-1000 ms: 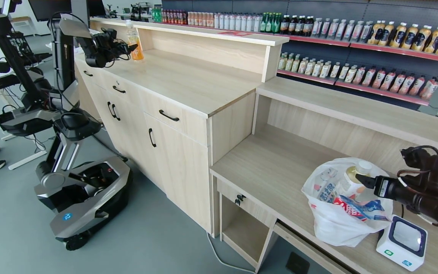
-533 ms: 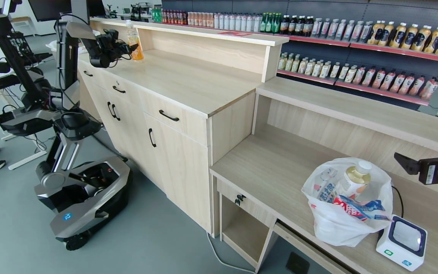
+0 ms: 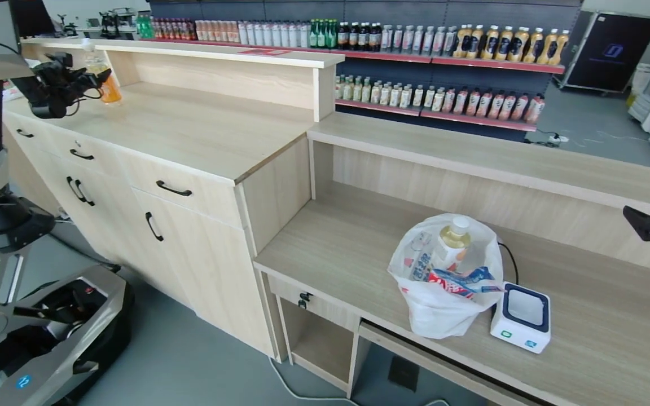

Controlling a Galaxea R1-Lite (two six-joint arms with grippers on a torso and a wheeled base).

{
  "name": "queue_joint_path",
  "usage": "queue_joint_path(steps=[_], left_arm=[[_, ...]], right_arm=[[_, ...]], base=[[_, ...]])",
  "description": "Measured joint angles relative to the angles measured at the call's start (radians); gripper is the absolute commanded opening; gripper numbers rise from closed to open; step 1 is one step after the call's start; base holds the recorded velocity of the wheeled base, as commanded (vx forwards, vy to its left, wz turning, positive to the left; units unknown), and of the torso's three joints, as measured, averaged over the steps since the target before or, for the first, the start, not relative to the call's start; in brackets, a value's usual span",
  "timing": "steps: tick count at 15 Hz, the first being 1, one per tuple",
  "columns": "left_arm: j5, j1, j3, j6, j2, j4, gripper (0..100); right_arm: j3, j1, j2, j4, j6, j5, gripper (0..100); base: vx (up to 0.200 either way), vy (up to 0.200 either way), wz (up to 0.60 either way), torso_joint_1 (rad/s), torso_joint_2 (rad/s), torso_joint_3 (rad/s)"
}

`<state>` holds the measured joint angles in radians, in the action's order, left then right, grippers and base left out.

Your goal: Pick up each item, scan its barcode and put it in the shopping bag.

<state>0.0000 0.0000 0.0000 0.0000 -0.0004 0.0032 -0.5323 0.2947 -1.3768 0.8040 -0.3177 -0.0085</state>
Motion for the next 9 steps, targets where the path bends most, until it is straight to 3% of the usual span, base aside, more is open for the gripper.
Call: queue_joint_path(steps=[8,9], left_arm=[[0.0,0.0,0.0,0.0,0.0,0.0,100],[0.0,0.0,0.0,0.0,0.0,0.0,100]], right_arm=[[0.001,0.0,0.231,-0.326,0.106,-0.032,100],[0.025,-0.001,0.265,-0.337,0.133,-0.032,100]], base=[[0.0,0.0,-0.6,-0.001,0.0,0.001],[0.0,0.0,0.0,0.0,0.0,0.0]])
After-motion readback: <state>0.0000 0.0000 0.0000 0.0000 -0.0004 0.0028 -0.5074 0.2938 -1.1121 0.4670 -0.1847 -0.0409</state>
